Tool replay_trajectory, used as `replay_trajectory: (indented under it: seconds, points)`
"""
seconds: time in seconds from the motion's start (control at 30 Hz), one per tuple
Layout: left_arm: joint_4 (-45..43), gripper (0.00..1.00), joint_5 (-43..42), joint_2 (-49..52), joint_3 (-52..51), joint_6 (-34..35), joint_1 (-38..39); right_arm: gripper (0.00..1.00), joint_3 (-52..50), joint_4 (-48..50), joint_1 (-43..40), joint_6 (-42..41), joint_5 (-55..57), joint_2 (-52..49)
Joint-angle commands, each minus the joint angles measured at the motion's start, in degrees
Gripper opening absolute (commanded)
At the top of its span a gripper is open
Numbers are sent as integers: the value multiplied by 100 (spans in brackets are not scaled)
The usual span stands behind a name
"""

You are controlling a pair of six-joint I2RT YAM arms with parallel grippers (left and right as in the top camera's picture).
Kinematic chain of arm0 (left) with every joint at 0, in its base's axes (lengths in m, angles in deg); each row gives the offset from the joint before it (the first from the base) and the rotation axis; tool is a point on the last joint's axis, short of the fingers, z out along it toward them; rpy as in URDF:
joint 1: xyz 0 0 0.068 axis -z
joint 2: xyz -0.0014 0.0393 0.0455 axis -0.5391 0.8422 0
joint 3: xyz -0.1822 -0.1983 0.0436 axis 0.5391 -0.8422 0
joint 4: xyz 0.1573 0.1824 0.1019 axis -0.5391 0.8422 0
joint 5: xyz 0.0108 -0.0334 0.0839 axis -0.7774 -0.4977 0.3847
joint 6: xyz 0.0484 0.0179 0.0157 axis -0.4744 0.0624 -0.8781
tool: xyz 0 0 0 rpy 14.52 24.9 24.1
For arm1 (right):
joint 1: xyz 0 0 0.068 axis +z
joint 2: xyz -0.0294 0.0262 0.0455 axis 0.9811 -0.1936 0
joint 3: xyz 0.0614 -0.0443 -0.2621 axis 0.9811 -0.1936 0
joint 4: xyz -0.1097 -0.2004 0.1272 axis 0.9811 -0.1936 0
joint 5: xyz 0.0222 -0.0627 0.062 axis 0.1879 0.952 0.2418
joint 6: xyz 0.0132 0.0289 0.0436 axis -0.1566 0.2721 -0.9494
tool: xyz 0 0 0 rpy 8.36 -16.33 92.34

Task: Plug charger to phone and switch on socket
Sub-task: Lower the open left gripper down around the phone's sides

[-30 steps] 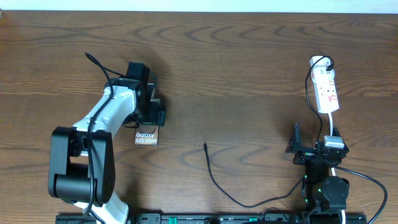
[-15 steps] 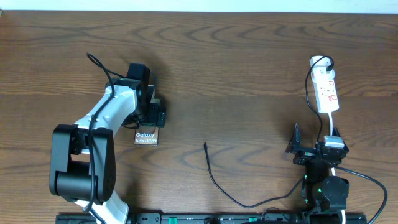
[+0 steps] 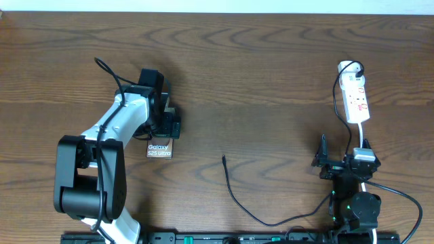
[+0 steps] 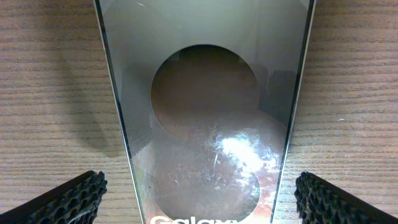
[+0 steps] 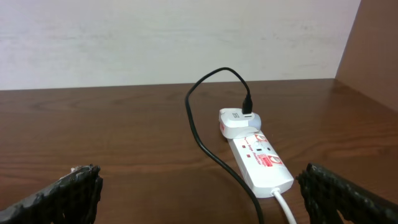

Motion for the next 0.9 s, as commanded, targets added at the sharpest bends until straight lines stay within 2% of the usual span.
replay_trajectory:
  seconds: [0.0, 0.87]
  points:
    - [-4, 99, 68, 96, -24, 72, 13, 99, -9, -24, 59, -37, 39, 26]
    - [-44, 99, 72, 280, -24, 70, 28, 99, -9, -24, 59, -37, 39, 26]
